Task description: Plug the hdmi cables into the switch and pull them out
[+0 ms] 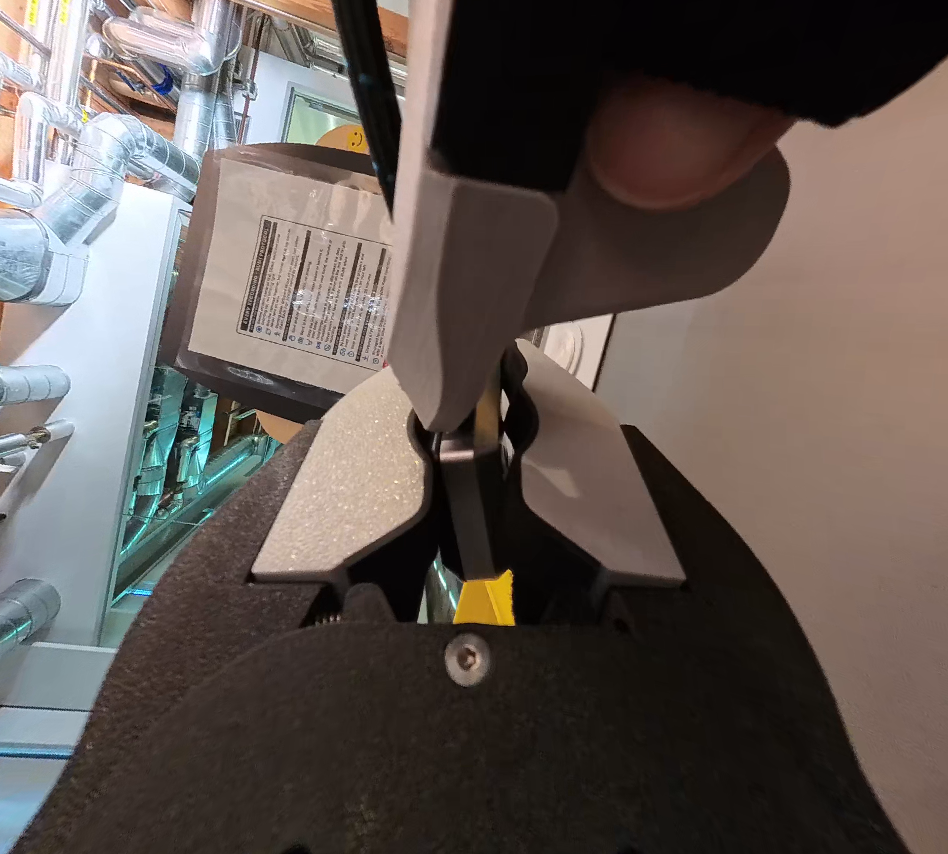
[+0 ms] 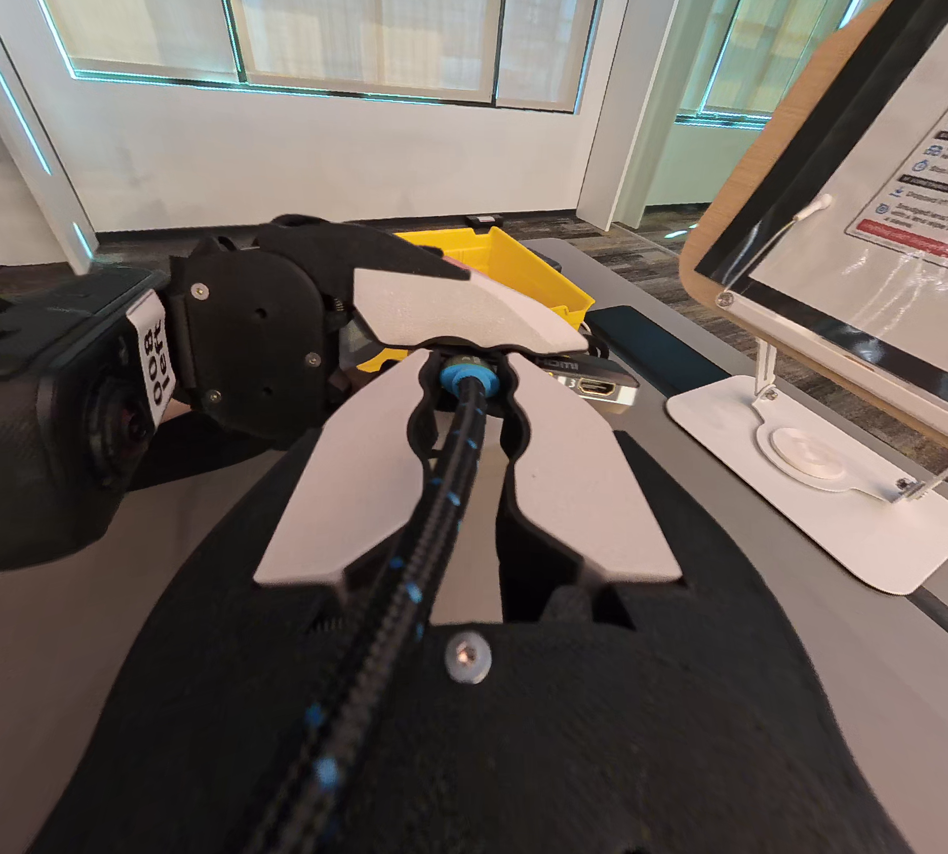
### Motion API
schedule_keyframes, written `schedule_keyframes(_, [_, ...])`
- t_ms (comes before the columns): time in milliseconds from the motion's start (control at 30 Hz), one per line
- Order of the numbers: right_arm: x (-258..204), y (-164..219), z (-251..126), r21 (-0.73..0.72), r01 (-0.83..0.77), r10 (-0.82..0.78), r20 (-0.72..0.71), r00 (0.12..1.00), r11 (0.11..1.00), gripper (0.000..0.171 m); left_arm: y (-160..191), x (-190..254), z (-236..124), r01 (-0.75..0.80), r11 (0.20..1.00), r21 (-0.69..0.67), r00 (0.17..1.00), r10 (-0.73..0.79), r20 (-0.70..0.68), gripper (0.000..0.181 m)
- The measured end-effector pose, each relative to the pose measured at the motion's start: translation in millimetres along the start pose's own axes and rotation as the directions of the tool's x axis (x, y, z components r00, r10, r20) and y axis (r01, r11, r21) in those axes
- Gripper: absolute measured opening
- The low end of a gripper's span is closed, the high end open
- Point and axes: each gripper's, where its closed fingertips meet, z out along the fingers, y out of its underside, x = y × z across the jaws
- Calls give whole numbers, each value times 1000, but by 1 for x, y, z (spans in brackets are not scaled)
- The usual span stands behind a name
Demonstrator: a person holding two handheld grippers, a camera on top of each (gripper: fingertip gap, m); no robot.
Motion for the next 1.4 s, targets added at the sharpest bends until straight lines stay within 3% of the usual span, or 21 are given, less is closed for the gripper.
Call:
schedule_keyframes(167, [0,0,-1,-24,57,-58,-49,997,998,23,-1,0,-1,-4,1000,11,1000,4,4,25])
schedule_keyframes(433, [0,3,-4,-12,-98,98,47,994,995,22,-2,5,1,-17,1000,-14,1000,17,-20,24])
schedule_keyframes(833, [0,0,-5,-64,93,-100,-116,988,994,23,-5,0,0,15,1000,4,1000,-15,-16,24])
schedule_keyframes(967, [1,0,-5,-23,-62,61,-44,997,998,22,-4,1,0,16,1000,-9,1000,-16,-25,23])
schedule_keyframes(1267, [-5,-7,-8,-39,62,-65,-74,995,997,22,-9,-4,-5,19,999,37,1000,-19,-14,24])
schedule_keyframes(1400, [-5,-7,-6,-20,8,-8,-3,1000,1000,22,-9,-1,-5,53,998,13,996,-52,-75,24])
